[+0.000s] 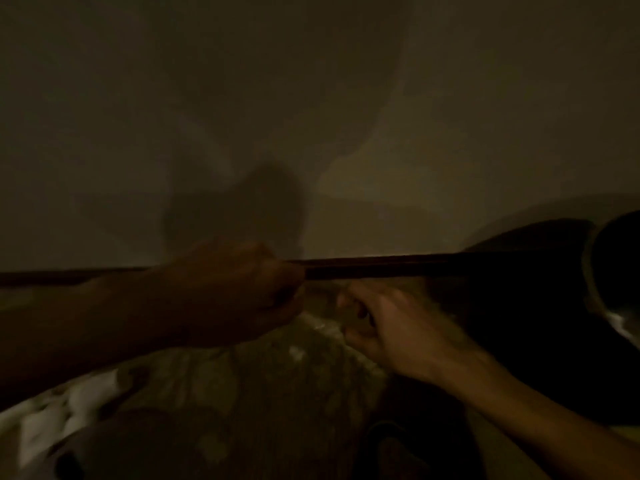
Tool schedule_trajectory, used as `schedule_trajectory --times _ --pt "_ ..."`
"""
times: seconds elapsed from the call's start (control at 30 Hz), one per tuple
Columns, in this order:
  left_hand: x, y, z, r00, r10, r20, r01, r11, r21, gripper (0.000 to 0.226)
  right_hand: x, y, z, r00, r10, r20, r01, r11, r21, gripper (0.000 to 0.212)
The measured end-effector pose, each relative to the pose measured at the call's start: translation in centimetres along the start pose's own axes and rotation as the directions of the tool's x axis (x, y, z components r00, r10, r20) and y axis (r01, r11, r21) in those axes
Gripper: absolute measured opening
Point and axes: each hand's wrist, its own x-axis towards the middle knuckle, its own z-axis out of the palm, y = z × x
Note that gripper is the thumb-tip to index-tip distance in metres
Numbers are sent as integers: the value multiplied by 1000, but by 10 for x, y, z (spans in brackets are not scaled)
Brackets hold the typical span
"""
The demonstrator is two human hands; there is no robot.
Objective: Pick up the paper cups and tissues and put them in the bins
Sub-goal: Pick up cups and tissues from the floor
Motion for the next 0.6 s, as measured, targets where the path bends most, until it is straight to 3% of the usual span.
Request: schedule_trajectory --times 0.1,0.23,0.43,0.6 --pt "-78 -46 60 969 -228 101 236 969 -76 31 39 -13 57 984 -30 176 29 1000 9 34" --pt "-154 -81 145 871 -463 163 487 857 -169 28 82 -22 122 955 -59 291 77 996 -51 28" --pt "-184 -126 245 723 -640 260 691 662 -291 21 146 -32 206 891 -23 453 51 998 -49 31" --pt "-187 -161 305 603 -788 122 758 519 -396 17 198 -50 268 857 17 515 -62 996 70 27"
